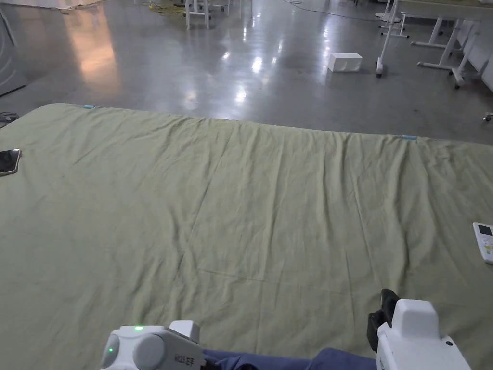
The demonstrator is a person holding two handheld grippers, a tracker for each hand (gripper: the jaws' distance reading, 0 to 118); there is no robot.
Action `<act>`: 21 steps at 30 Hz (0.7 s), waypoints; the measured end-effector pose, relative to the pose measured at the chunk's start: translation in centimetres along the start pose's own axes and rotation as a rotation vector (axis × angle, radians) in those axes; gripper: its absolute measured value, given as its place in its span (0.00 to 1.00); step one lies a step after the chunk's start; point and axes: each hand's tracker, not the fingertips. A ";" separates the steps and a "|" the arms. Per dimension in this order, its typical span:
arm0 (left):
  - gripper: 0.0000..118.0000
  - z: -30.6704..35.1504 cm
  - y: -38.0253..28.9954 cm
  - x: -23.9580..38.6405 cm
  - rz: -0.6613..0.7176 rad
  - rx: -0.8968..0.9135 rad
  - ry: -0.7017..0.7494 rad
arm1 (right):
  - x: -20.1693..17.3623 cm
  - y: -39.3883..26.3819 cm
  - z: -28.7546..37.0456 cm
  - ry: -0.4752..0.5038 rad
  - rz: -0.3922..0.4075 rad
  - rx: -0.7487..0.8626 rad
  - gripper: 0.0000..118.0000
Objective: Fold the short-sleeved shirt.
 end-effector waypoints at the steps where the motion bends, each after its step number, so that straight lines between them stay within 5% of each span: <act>1: 0.17 -0.5 -0.2 0.2 0.004 0.001 -0.014 | 0.1 -0.1 0.0 -0.002 0.000 -0.003 0.00; 13: 0.17 -0.1 -0.9 5.6 -0.162 0.035 -0.100 | 0.9 -0.4 0.3 -0.014 -0.006 -0.012 0.00; 21: 0.17 -4.9 -0.8 6.3 -0.082 -0.009 -0.132 | 1.2 -0.7 0.3 -0.014 -0.020 -0.024 0.00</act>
